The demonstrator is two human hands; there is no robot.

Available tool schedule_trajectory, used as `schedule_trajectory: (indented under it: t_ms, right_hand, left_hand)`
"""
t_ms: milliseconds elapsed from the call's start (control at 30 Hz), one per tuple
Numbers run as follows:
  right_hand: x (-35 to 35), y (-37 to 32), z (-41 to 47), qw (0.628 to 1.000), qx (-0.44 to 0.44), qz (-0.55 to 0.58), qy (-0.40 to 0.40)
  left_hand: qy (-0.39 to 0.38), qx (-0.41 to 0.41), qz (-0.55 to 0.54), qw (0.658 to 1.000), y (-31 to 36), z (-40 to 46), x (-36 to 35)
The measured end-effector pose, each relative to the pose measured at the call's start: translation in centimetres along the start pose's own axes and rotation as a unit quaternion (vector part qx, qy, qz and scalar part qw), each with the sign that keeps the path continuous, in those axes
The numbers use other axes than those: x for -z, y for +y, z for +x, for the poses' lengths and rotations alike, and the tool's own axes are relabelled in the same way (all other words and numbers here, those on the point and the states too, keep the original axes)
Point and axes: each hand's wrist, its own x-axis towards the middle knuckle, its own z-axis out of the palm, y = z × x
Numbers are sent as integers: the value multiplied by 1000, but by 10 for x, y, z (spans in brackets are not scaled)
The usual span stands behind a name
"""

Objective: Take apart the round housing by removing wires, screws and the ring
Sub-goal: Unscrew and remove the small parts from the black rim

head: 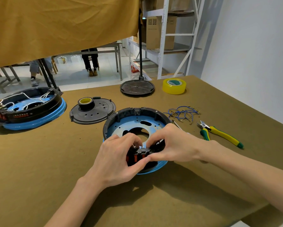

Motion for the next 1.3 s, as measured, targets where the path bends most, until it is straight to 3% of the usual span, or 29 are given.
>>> schedule_trajectory:
  t_ms: [133, 333, 467, 567, 633, 667, 733, 800, 867, 967, 1067, 1167, 1300]
  right_hand:
    - [-12, 6, -5, 997, 15, -69, 9]
    - [-12, 10, -10, 994, -54, 62, 69]
    - [-15, 13, -16, 995, -45, 54, 73]
    - [-11, 27, -34, 963, -80, 75, 244]
    - [-8, 43, -45, 923, -169, 17, 345]
    - [-7, 51, -49, 910, -238, -47, 336]
    - [-11, 61, -52, 884, -364, -211, 202]
    - [-17, 64, -48, 854, -402, -317, 96]
    - [-21, 61, -43, 847, -397, -344, 83]
    - [-17, 50, -48, 862, -384, -283, 171]
    - [-5, 34, -66, 914, -278, -105, 276]
    - [-3, 14, -82, 955, -213, 80, 191]
    - [-18, -1, -102, 974, -189, -24, 121]
  left_hand:
    - [-10, -3, 0, 1000, -2, 1, 0]
    - [-8, 9, -4, 1000, 3, 3, 1]
    - [2, 23, -10, 1000, 10, 3, 4]
    - [-5, 33, -15, 999, 11, 3, 6]
    - [-8, 18, 8, 1000, 16, 6, 5]
    - [-11, 8, 25, 1000, 19, 9, 5]
    - [-26, -1, 48, 999, 22, 12, 3]
    - [-44, 9, 41, 998, 21, 15, 2]
    - [-56, 25, 18, 998, 20, 17, 2]
    - [-45, 43, 3, 998, 20, 16, 1]
    - [-24, 53, 2, 998, 21, 13, 1]
    - [-28, 46, 5, 999, 23, 13, 2]
    - [-64, 67, -37, 995, 22, 16, 9]
